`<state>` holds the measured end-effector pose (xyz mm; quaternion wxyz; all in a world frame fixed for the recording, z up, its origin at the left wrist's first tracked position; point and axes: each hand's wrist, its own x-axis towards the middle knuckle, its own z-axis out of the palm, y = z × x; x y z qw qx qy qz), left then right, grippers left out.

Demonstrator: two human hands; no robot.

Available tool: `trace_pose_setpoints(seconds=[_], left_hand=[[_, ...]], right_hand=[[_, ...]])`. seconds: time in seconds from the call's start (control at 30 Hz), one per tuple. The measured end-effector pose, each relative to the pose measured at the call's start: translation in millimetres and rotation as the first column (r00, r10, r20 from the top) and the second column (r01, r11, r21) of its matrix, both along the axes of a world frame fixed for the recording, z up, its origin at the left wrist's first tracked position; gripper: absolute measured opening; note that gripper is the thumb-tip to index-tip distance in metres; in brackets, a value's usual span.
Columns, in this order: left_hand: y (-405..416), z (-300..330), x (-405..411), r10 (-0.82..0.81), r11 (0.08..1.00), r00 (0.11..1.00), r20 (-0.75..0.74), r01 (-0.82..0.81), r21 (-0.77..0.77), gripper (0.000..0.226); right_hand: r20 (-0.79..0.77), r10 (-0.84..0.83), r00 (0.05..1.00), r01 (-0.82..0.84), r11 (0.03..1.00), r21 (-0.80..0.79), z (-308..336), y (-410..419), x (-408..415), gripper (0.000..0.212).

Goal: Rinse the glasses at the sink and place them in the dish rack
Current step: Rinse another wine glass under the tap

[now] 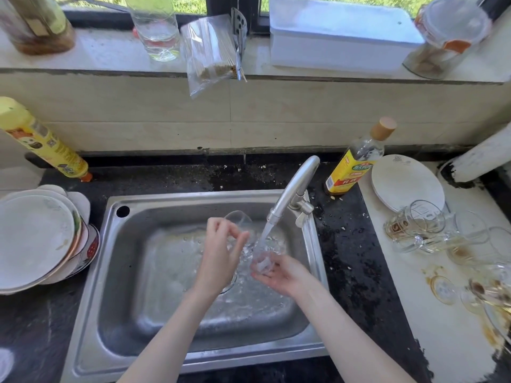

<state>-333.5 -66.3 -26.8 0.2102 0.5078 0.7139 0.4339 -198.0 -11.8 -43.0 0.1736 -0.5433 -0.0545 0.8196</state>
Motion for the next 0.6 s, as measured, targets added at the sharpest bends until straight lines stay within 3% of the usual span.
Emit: trace_pose_setpoints(seconds=[0.1, 0.17, 0.3, 0.37, 0.6], left_hand=[[-0.3, 1.1, 9.4, -0.115, 0.99, 0.993, -0.025, 0.116, 0.076, 0.024], [0.4, 5.4, 13.7, -0.151, 0.985, 0.986, 0.064, 0.145, 0.095, 0.032], [3.3, 12.9, 12.5, -0.215, 0.969, 0.936, 0.28, 0.239, -0.056, 0.076], [4.4, 15.1, 12.8, -0.214, 0.959, 0.95, 0.229, 0.249, -0.136, 0.07], [5.5, 7.2, 16.4, -0.21, 0.963, 0.963, 0.17, 0.233, -0.132, 0.056]], right_hand=[[0.039, -0.025, 0.999, 0.026, 0.999, -0.038, -5.4, -1.5, 0.4, 0.026], [0.045, -0.033, 0.998, 0.034, 0.999, -0.024, -10.0, -2.1, 0.2, 0.032], [-0.002, -0.036, 0.999, 0.037, 0.999, 0.017, -17.9, -1.4, 2.1, 0.031], [0.001, -0.042, 0.999, 0.042, 0.999, 0.017, -20.5, -1.7, 1.9, 0.035], [0.111, 0.049, 0.993, -0.06, 0.994, 0.091, -30.5, 6.4, 8.9, 0.032]])
